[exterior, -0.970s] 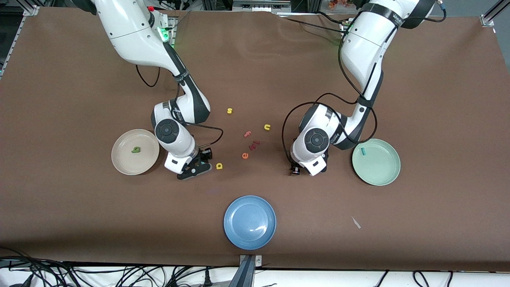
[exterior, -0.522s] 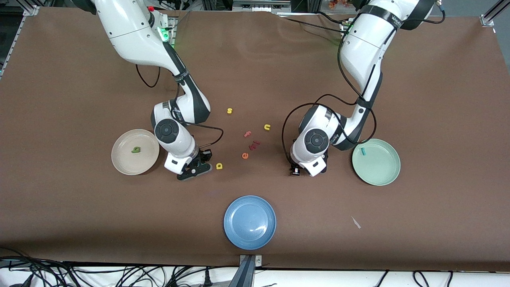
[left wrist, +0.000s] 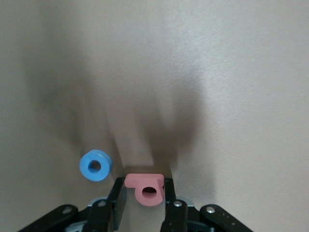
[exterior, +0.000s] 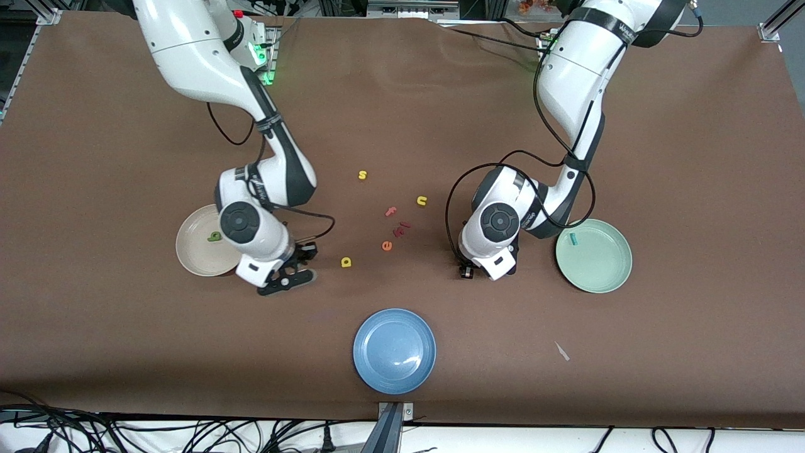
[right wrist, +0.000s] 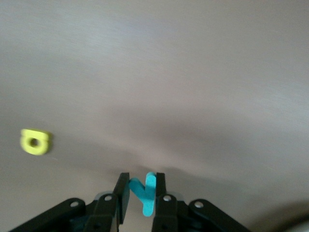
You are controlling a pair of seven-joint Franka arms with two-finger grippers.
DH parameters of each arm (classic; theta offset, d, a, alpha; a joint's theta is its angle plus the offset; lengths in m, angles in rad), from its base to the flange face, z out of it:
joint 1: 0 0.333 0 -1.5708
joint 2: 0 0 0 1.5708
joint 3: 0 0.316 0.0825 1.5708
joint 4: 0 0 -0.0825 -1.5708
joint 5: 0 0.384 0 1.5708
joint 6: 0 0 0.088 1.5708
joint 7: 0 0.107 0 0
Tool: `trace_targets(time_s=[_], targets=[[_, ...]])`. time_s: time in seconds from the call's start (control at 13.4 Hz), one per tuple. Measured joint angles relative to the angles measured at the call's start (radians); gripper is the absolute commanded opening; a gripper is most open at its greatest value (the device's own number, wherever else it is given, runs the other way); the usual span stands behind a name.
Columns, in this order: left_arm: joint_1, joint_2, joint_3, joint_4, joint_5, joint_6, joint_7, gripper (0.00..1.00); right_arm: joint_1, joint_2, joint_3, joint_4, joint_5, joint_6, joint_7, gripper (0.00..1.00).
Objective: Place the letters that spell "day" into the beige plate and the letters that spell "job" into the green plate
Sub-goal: 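Drop the y on the white plate while the left gripper drops p on green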
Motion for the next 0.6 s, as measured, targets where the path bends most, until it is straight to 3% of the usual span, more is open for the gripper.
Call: trace_targets(time_s=[0.22,0.6], targets=[[0.023,-0.051,0.005,0.028,0.002,-0.038,0.076,0.17,-0.013,-0.035,-0.044,-0.031,0.0,-0.03,-0.046,0.02],[0.172,-0.208,0.011,0.032,0.002,-0.349,0.377,0.18,-0.013,-0.152,-0.107,-0.225,0.0,0.053,-0.152,0.02]])
